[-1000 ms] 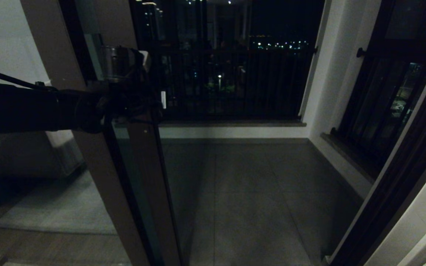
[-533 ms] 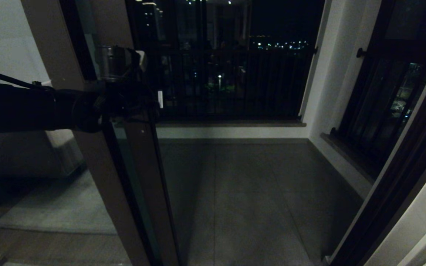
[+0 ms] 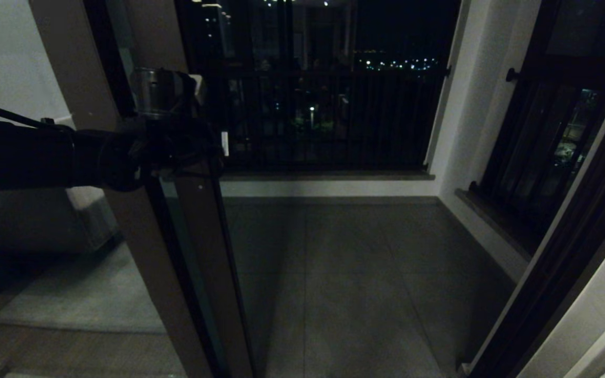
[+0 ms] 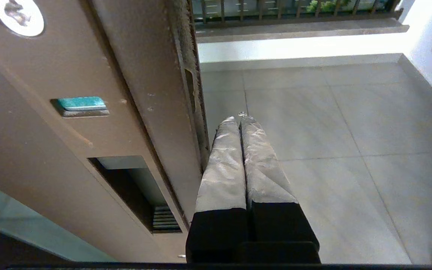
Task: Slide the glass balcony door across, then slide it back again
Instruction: Open the slid door
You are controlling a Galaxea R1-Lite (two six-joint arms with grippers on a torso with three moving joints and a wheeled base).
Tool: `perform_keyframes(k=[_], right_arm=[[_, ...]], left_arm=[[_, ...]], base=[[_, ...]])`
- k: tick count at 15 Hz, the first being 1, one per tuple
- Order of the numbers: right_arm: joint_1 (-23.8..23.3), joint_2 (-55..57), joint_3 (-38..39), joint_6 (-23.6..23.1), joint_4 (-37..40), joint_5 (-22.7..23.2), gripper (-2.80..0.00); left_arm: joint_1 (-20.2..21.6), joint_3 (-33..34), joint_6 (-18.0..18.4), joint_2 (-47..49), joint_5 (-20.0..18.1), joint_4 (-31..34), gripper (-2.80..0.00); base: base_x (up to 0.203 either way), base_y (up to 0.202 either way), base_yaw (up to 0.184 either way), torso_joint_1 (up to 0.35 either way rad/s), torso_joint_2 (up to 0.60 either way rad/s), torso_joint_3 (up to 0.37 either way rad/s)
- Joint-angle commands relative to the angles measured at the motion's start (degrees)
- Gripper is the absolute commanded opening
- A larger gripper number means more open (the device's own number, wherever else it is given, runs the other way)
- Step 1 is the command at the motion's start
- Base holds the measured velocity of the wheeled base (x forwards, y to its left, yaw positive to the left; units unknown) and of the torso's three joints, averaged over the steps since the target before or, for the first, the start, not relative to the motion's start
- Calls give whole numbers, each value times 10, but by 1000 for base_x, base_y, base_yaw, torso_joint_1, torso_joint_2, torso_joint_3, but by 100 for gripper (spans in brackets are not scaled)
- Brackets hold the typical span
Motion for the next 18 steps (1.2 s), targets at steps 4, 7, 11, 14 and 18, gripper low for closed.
perform_keyframes(k=[4,7,11,14,18], right_arm=[[0,1,0,0,0,0,-280],[0,1,0,0,0,0,-280],[0,1,0,0,0,0,-280],[0,1,0,0,0,0,-280],[0,1,0,0,0,0,-280]], left_arm=[[12,1,0,0,3,1,-280],[13,1,0,0,3,1,-280],[14,0,0,0,2,1,-280],[14,1,0,-4,0,0,-280],[0,49,2,-64,-20,-29,-280]], base=[[0,0,0,0,0,0],[0,0,0,0,0,0],[0,0,0,0,0,0],[0,0,0,0,0,0],[0,0,0,0,0,0]])
